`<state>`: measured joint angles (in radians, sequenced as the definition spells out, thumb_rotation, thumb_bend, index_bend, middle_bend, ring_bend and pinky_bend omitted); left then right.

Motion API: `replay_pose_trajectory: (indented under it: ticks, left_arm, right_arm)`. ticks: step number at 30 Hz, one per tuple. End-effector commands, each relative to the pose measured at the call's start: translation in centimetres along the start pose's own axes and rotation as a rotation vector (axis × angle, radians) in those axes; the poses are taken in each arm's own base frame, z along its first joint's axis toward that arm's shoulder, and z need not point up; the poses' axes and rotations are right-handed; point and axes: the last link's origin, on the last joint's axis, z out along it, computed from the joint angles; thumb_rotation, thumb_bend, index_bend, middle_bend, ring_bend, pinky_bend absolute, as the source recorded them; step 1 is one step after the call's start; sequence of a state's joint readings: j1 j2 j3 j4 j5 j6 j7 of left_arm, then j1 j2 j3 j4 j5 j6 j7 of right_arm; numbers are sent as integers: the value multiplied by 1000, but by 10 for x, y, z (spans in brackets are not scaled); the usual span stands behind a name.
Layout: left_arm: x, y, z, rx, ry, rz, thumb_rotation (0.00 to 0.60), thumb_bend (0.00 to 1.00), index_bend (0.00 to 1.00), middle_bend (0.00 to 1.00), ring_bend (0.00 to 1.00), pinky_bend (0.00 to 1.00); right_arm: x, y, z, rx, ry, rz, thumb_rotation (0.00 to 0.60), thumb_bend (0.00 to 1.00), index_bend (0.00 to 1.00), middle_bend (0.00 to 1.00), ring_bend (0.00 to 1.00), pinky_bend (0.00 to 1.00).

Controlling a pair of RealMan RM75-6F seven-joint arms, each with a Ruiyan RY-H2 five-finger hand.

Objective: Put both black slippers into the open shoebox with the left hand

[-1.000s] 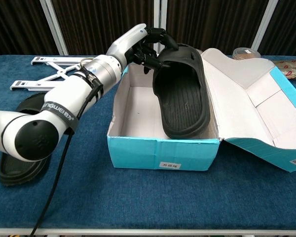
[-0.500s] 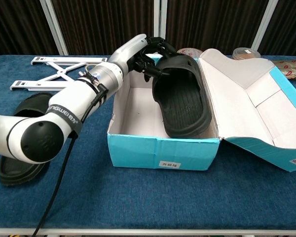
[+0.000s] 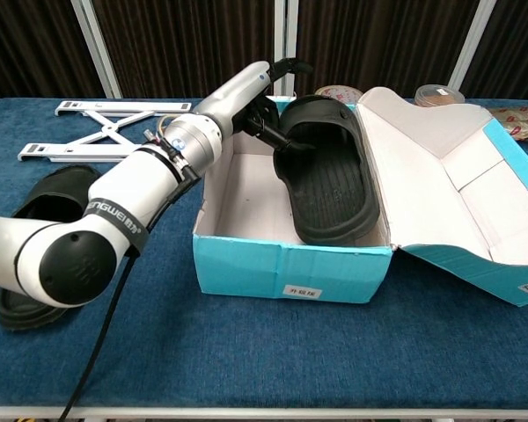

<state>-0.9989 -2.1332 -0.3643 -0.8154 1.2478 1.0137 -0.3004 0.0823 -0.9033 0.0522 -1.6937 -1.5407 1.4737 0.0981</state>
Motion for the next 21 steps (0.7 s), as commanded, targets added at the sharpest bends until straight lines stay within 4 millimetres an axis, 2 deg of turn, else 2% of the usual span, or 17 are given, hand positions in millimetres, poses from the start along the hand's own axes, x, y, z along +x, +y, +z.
replay_pose_trajectory:
  ticks: [1, 9, 17, 21]
  left_arm:
    - [3, 1, -1, -17, -4, 55, 600, 78, 83, 0, 0, 163]
    - [22, 5, -11, -29, -123, 143, 600, 54, 79, 0, 0, 155]
    - [46, 24, -25, -77, -232, 206, 600, 51, 89, 2, 0, 155]
    - [55, 34, -29, -118, -224, 253, 600, 44, 164, 88, 0, 155]
  right_arm:
    - [0, 0, 0, 1, 1, 0, 600, 146, 0, 73, 0, 76]
    - [1, 0, -1, 3, 2, 3, 600, 147, 0, 73, 0, 76]
    - [1, -1, -1, 8, 2, 5, 600, 148, 0, 73, 0, 76]
    - [1, -1, -1, 11, 4, 4, 600, 148, 0, 73, 0, 76]
